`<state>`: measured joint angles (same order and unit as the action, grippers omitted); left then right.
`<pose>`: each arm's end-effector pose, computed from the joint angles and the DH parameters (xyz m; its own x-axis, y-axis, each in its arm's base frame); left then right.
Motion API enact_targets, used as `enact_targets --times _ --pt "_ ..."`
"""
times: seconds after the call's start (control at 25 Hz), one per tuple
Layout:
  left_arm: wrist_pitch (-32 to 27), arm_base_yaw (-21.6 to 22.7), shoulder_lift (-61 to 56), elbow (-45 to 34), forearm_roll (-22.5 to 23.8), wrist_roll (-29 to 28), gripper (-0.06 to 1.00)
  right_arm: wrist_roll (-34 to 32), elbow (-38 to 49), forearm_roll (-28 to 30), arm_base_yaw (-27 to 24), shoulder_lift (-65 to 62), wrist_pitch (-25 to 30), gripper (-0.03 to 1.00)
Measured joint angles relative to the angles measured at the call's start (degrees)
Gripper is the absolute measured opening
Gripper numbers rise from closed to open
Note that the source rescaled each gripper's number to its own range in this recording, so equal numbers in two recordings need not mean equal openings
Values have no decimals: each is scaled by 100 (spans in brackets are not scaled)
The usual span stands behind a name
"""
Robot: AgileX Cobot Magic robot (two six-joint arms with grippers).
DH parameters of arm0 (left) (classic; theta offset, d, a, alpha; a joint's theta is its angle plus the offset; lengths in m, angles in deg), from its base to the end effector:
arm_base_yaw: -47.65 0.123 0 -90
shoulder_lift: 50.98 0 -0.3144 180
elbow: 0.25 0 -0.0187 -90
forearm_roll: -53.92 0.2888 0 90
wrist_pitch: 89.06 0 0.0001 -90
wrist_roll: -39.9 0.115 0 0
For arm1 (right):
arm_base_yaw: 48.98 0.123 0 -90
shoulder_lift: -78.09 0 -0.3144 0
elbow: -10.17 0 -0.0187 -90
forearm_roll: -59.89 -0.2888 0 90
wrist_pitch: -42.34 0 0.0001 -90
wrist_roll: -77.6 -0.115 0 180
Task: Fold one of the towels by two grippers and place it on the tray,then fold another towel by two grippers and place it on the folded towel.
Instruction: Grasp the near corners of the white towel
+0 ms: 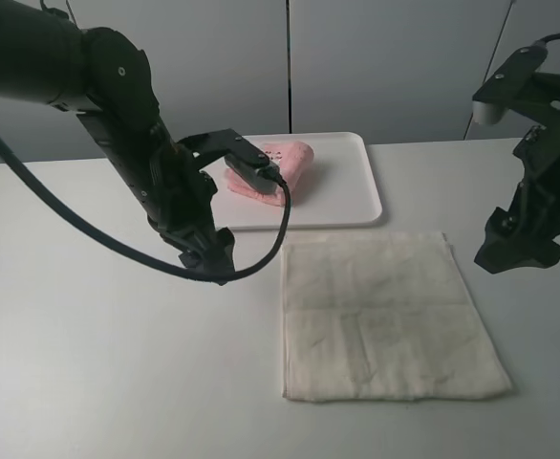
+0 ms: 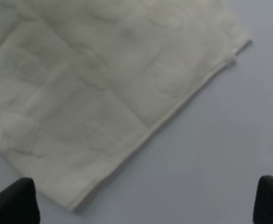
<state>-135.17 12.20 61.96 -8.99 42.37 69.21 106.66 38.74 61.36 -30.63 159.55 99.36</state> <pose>0.3189 -0.2474 0.1658 -0.5230 0.8125 -0.2574 0.8470 0.5291 -0.0509 0.2445 0.0785 0.2405 -0.6478 -0.7393 -0.1840 -0.7295 0.6715 -0.1298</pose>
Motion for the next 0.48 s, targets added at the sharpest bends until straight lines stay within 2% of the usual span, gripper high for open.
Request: enact_targets --times 0.12,0.28,0.36,0.48 --pt "179 -416 0 0 79 140 99 745 59 -97 0 -2 247 100" --pt "256 -963 12 0 155 450 99 2380 384 -411 0 -12 553 100" --pt "256 -1182 64 0 217 528 99 2921 604 -590 0 -12 485 100" --pt "174 -1483 263 0 259 621 99 3385 980 -779 0 -25 265 100"
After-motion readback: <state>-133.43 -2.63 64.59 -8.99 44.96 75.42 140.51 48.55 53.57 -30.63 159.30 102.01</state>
